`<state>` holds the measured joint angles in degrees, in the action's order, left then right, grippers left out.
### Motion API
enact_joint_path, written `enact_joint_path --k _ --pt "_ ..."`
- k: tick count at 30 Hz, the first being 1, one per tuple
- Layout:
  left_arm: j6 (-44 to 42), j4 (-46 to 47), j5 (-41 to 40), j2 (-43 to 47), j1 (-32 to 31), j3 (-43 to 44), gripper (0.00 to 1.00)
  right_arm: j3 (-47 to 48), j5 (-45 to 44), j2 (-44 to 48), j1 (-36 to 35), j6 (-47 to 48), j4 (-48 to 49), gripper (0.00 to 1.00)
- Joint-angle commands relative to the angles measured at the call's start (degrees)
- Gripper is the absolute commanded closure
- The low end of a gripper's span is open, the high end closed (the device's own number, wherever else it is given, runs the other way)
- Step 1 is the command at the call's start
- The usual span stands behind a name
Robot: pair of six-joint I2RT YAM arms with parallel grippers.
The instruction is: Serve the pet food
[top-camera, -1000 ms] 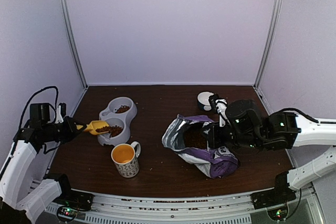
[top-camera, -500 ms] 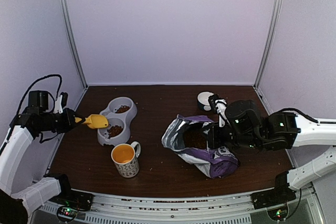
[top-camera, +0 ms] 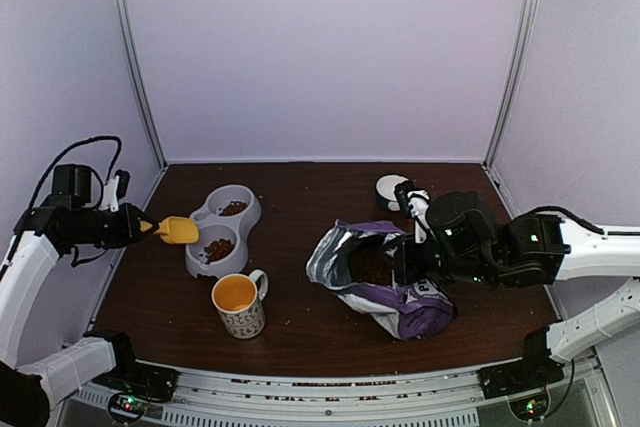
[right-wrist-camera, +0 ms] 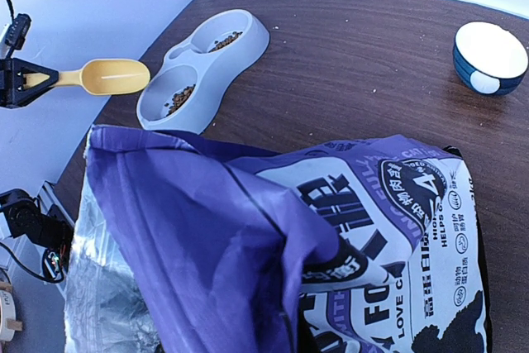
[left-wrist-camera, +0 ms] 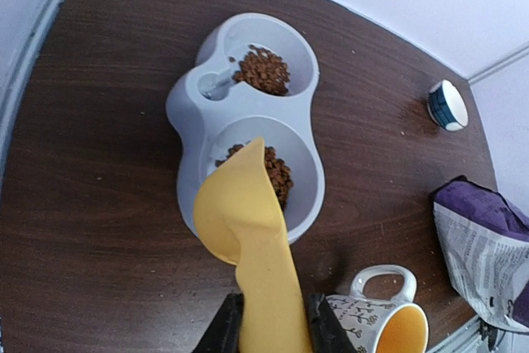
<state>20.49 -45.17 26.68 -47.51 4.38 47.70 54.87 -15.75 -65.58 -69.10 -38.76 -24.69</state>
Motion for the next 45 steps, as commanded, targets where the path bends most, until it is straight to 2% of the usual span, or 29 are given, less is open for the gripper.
enact_joint_path --k 1,6,11,14,18,24,27,31,39,42,45 --pt "4.2 2.5 -11.5 5.4 -0.2 1.6 1.00 1.6 -2.3 0.7 -0.2 0.8 2.5 1.00" --pt "14.0 9.9 -19.8 11.0 -0.1 -3.4 1.00 1.3 -2.6 1.4 -0.2 0.7 2.3 1.00" --pt "24.0 18.6 -25.2 15.9 -0.1 -14.1 1.00 0.9 -2.7 2.1 -0.2 0.7 2.4 1.00" --pt "28.0 23.0 -27.1 18.6 -0.1 -20.5 1.00 0.6 -2.5 2.5 -0.2 0.7 2.4 1.00" --pt "29.7 23.9 -30.7 20.8 -0.1 -26.7 1.00 0.4 -2.0 2.4 -0.2 0.9 2.5 1.00" --pt "30.3 25.8 -28.2 20.9 -0.1 -32.9 1.00 0.5 -1.7 2.1 -0.2 1.0 3.0 1.00" --pt "30.2 26.5 -25.1 20.4 -0.1 -34.3 0.96 0.5 -1.7 1.9 -0.2 1.1 3.1 1.00" --pt "29.5 27.7 -19.8 19.5 -0.1 -35.9 0.85 0.3 -1.7 1.9 -0.2 1.0 3.4 1.00" --pt "28.3 27.4 -14.2 17.4 -0.2 -38.1 0.54 0.1 -1.5 1.6 -0.2 0.7 3.9 1.00" --pt "27.5 25.5 -14.5 17.9 -0.1 -37.7 0.41 -0.1 -1.6 1.9 -0.2 0.4 3.7 1.00" --pt "26.9 20.6 -18.1 19.6 -0.1 -36.3 0.26 -0.3 -1.7 2.4 -0.2 0.5 3.5 1.00"
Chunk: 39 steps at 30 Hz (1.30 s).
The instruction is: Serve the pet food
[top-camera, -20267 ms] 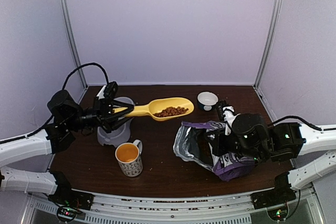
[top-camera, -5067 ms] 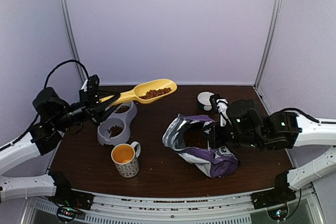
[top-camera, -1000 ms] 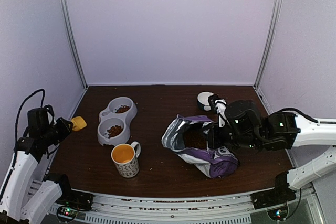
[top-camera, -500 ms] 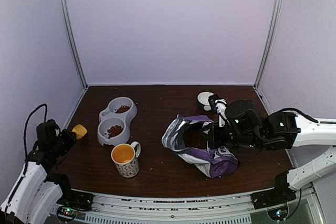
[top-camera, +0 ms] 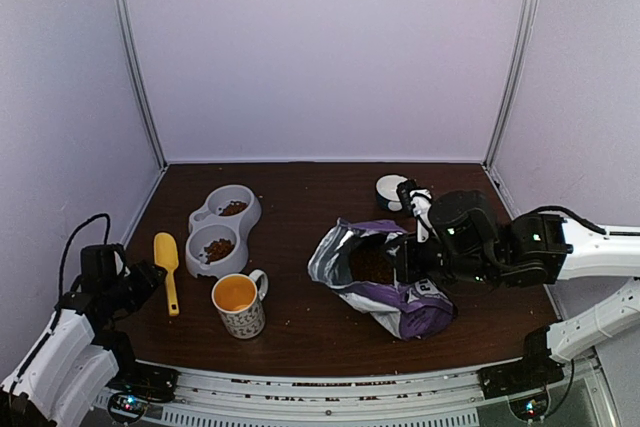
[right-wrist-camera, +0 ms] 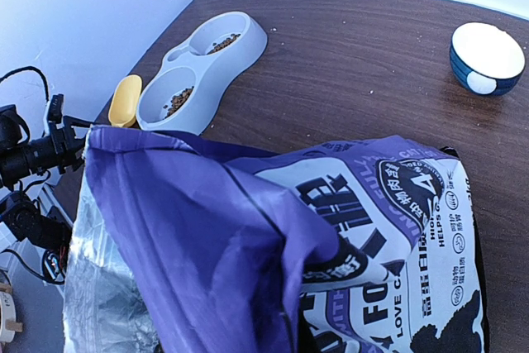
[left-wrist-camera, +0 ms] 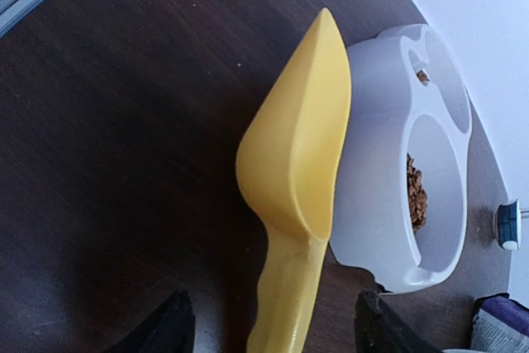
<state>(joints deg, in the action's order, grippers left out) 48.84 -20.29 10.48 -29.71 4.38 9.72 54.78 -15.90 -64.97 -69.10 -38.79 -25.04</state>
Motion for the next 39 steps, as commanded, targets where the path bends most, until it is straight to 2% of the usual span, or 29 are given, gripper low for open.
enact_joint_path --k 1,5,10,15,18,22,26,28,33,39 --pt "-1.7 -6.2 -2.9 2.6 -0.1 2.4 0.22 -0.2 -1.6 1.9 -0.2 0.6 3.7 1.00" --pt "-3.7 -12.1 -6.9 6.0 -0.1 7.6 0.15 0.0 -1.6 2.2 -0.2 0.8 3.2 1.00" --pt "-6.3 -13.7 -3.5 5.2 -0.2 14.7 0.12 0.0 -1.5 2.5 -0.2 0.9 2.9 1.00" --pt "-12.0 -18.0 2.7 -0.8 -2.9 27.9 0.14 0.1 -0.9 2.4 -0.2 1.1 2.9 1.00" --pt "-11.6 -18.8 -0.4 -4.1 -12.3 35.2 0.15 0.7 -0.9 2.1 -0.2 1.3 2.4 1.00" --pt "-6.9 -17.6 -6.9 -9.8 -32.0 43.4 0.15 1.2 -1.2 1.8 -0.2 1.4 1.8 1.00" --pt "-2.8 -10.7 -13.2 -18.0 -52.5 49.6 0.15 1.8 -1.5 1.6 -0.2 1.2 1.1 0.98" --pt "-1.9 -5.8 -13.8 -23.9 -60.2 52.1 0.15 2.0 -1.7 1.4 -0.2 1.1 0.6 0.98" --pt "-1.2 -2.5 -9.8 -38.9 -69.7 59.0 0.12 2.6 -2.1 1.4 -0.2 1.2 -0.6 0.97" --pt "0.9 -0.6 -9.9 -46.8 -71.9 58.4 0.10 2.8 -1.8 1.7 -0.2 1.3 -0.9 0.95"
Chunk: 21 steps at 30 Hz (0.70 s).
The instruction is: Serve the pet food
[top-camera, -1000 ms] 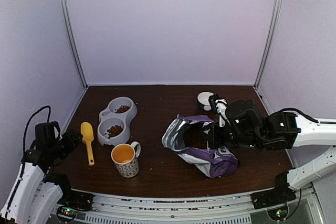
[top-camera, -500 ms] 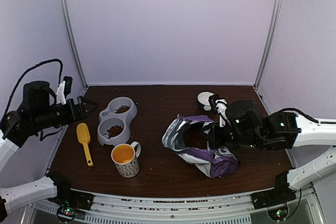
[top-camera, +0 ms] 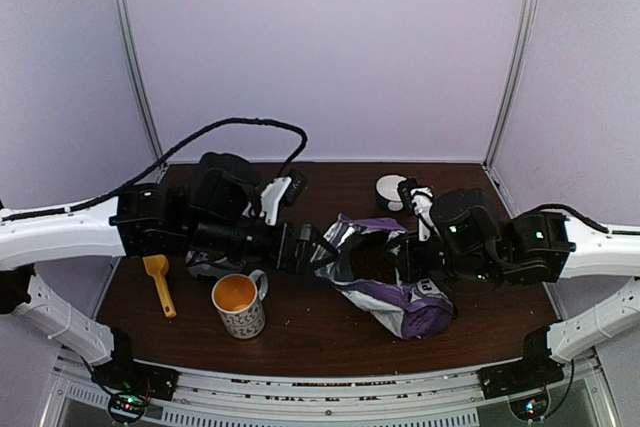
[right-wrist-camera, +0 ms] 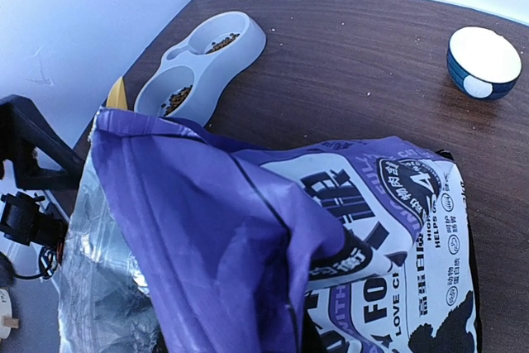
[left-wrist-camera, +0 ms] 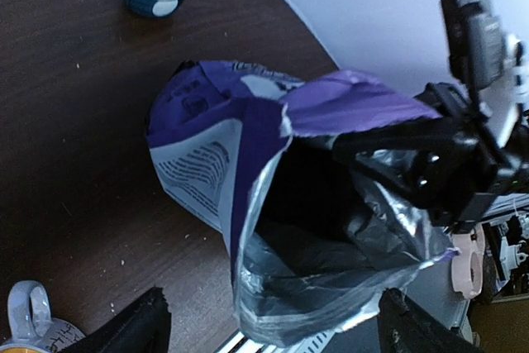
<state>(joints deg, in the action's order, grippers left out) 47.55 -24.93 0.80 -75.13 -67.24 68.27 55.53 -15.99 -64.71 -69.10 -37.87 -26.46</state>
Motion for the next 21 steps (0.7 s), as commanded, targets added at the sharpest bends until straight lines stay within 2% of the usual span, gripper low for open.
enact_joint_path --k 1,5,7,9,11,14,16,18,21 --pt "2.8 4.6 -0.3 -1.7 -0.2 -0.7 0.10 2.0 -1.6 1.4 -0.2 0.4 0.5 0.95" --pt "4.1 6.8 -0.7 -2.7 -0.3 -3.2 0.11 1.9 -1.5 1.4 -0.2 0.3 0.6 0.94" --pt "4.6 8.4 -0.1 -3.7 -0.3 -4.2 0.16 1.8 -1.4 1.2 -0.2 0.4 0.6 0.93" --pt "4.9 9.8 1.7 -5.5 -0.3 -4.1 0.28 2.1 -1.3 0.9 -0.2 0.7 -0.1 0.92" --pt "5.2 11.6 3.5 -7.1 -0.4 -3.8 0.45 2.7 -1.1 0.8 -0.2 1.0 -1.3 0.90" --pt "5.3 13.6 3.9 -7.8 -0.6 -3.3 0.79 4.2 2.5 1.8 -0.2 4.3 -2.4 0.70" --pt "5.1 14.4 2.4 -6.7 -0.6 -3.1 0.97 5.3 6.6 3.4 -0.2 7.5 -3.3 0.50" --pt "4.5 13.2 -0.5 -5.3 -0.5 -2.6 1.00 6.5 10.0 5.7 -0.2 10.0 -4.7 0.38" --pt "2.4 9.9 -4.1 -3.1 -0.1 -1.0 1.00 8.9 11.2 8.6 -0.2 12.1 -8.0 0.29"
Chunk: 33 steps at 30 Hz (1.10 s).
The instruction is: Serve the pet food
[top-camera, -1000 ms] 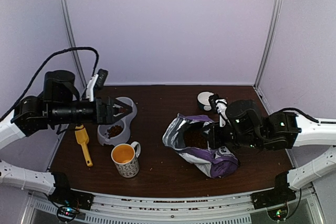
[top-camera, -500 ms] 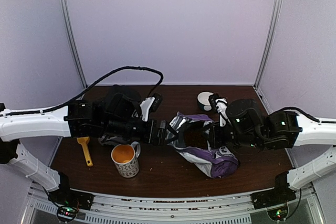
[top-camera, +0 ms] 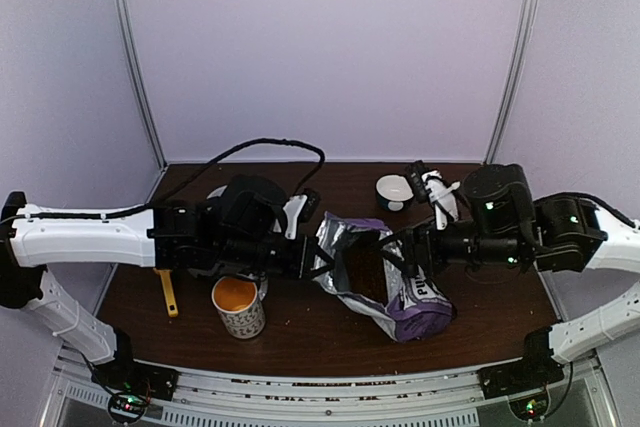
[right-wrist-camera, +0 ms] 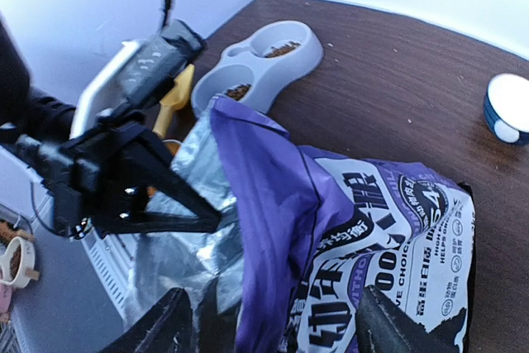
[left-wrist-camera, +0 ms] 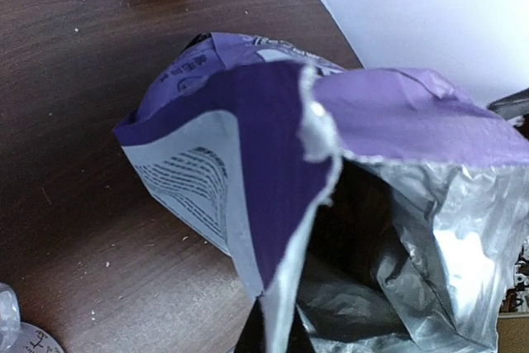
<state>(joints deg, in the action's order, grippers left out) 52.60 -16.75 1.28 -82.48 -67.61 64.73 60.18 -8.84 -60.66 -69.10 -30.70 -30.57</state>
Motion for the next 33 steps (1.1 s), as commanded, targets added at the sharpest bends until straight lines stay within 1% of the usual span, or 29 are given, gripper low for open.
enact_joint_path --k 1,3,5,6,9,12,13,15,17,19,23,26,28,31,33 --pt "-3.1 0.9 -4.9 5.0 0.7 2.9 1.00 4.8 2.5 5.5 -0.1 4.7 -5.0 0.24" --pt "-4.3 0.1 -4.9 6.5 1.8 3.2 1.00 4.8 -1.3 7.5 0.6 2.4 -6.1 0.14" --pt "-6.0 -0.2 -3.5 7.9 2.9 3.3 1.00 3.2 -0.6 9.2 3.4 0.2 -6.1 0.08" --pt "-7.0 -0.7 -2.8 8.4 3.4 3.7 1.00 1.7 -0.3 10.1 5.3 -1.0 -6.2 0.06" --pt "-10.8 -3.5 -1.6 9.1 3.9 6.1 1.00 -4.7 -1.3 12.9 9.4 -3.0 -5.9 0.04" --pt "-14.9 -6.1 0.7 8.0 4.1 9.7 1.00 -11.3 -7.9 14.7 10.0 -5.2 -7.1 0.03" --pt "-16.0 -6.9 1.4 7.3 4.1 11.1 1.00 -13.3 -8.3 14.8 10.0 -5.4 -7.4 0.04" --pt "-17.5 -7.8 2.9 5.5 4.1 13.9 1.00 -17.1 -3.5 14.1 9.7 -4.4 -6.0 0.09" --pt "-18.5 -7.9 4.5 3.4 4.1 17.0 1.00 -22.2 -0.1 14.0 7.8 -5.5 -1.4 0.11" --pt "-19.6 -7.8 6.2 1.1 4.1 19.3 1.00 -29.6 3.0 15.2 5.0 -6.4 6.5 0.11" --pt "-21.2 -8.2 7.9 -3.6 4.1 24.3 1.00 -38.0 7.6 14.5 1.8 -7.0 20.7 0.10" --pt "-21.3 -8.6 9.2 -6.8 4.1 28.0 1.00 -39.5 11.0 11.0 0.3 -5.7 28.1 0.09" --pt "-21.5 -8.6 9.9 -8.4 4.1 29.8 1.00 -39.5 12.7 8.8 -1.9 -4.2 33.7 0.09" --pt "-22.0 -8.5 10.2 -9.5 4.1 31.0 1.00 -38.9 13.4 5.3 -5.4 -2.6 40.8 0.09" --pt "-22.6 -8.1 10.8 -9.5 4.1 31.3 1.00 -36.9 13.4 2.3 -7.1 -1.9 43.5 0.09"
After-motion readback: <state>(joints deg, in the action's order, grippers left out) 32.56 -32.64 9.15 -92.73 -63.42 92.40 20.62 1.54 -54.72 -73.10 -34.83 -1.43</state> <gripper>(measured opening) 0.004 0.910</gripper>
